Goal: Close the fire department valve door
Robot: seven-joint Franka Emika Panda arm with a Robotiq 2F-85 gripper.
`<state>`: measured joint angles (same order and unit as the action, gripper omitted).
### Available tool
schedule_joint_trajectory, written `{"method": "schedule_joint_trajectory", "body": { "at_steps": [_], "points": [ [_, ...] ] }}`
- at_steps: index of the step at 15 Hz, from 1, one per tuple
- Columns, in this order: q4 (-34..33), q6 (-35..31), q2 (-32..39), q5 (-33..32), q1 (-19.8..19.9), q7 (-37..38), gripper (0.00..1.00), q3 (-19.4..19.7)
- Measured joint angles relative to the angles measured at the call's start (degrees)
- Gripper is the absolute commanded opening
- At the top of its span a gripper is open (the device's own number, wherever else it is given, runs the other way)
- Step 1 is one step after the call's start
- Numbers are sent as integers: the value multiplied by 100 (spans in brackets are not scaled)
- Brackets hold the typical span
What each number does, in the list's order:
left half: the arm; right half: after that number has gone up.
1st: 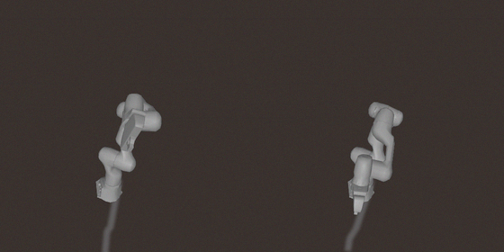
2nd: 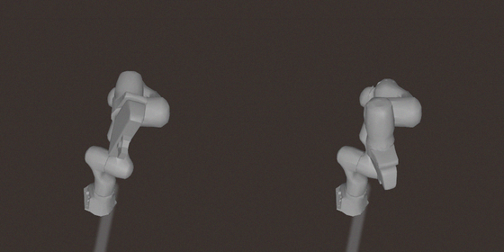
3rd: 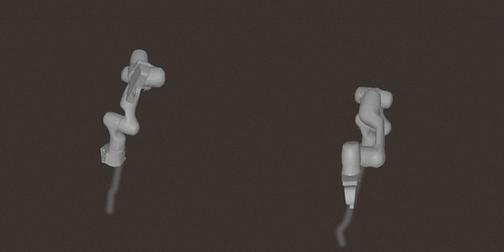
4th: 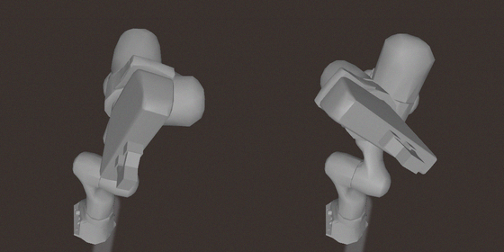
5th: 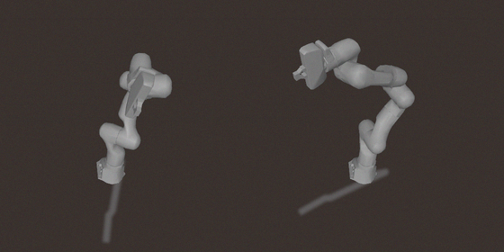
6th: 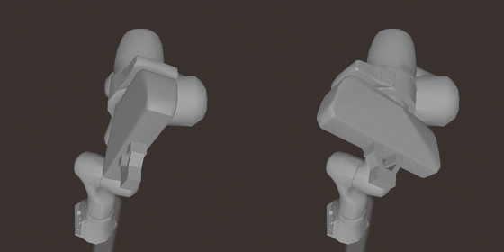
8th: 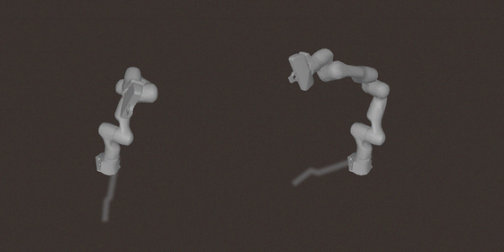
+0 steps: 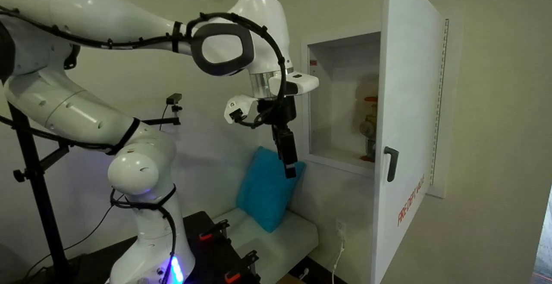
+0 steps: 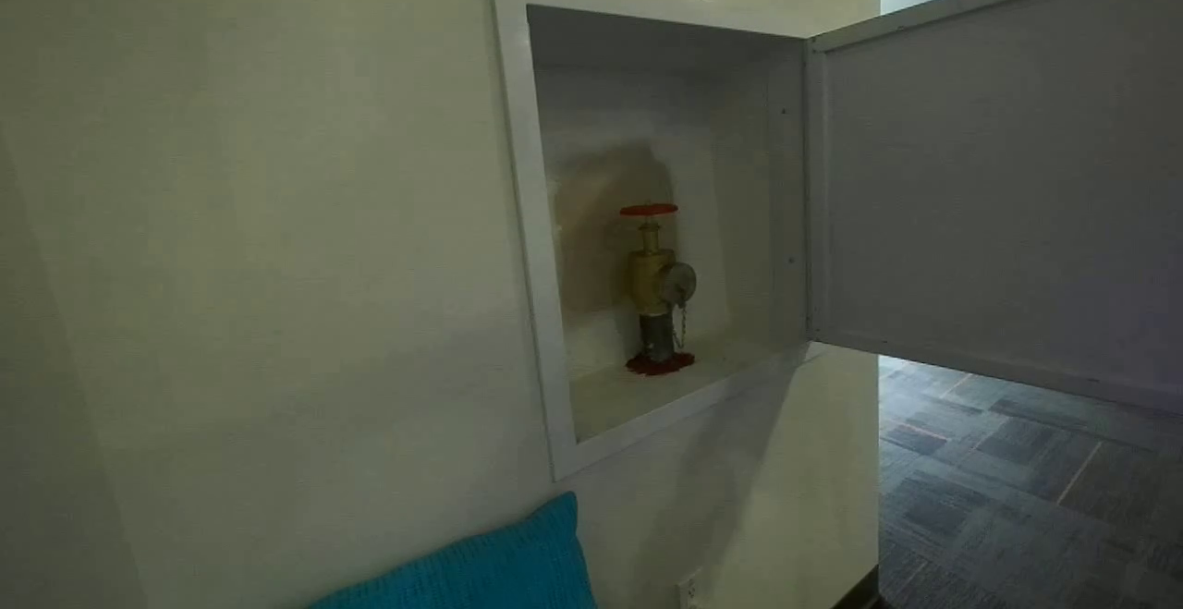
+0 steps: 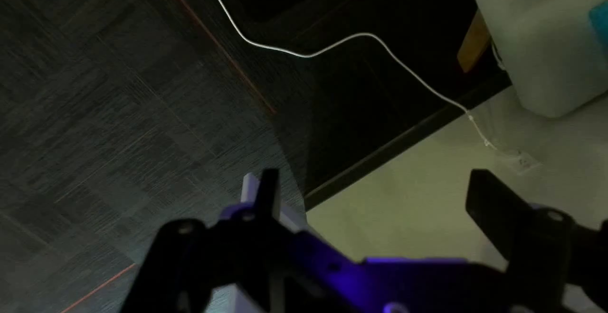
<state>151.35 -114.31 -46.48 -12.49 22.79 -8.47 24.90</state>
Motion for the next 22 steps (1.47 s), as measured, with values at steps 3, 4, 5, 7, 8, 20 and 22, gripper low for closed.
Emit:
{"method": "schedule_joint_trajectory", "body": {
  "at_steps": [3,4,5,7,8,20,22],
  "points": [
    [-240,-438,299,101,125,136,100,352],
    [-304,-640,428,105,196,267,100,407],
    [-332,-688,510,106,244,267,100,409],
    [-326,-685,528,110,244,240,100,402],
    [-324,-684,517,111,244,239,100,389],
    [-1353,-714,1147,1189,398,326,100,1150],
    [-1715,-707,1414,1646,307,322,100,1397]
  ]
}}
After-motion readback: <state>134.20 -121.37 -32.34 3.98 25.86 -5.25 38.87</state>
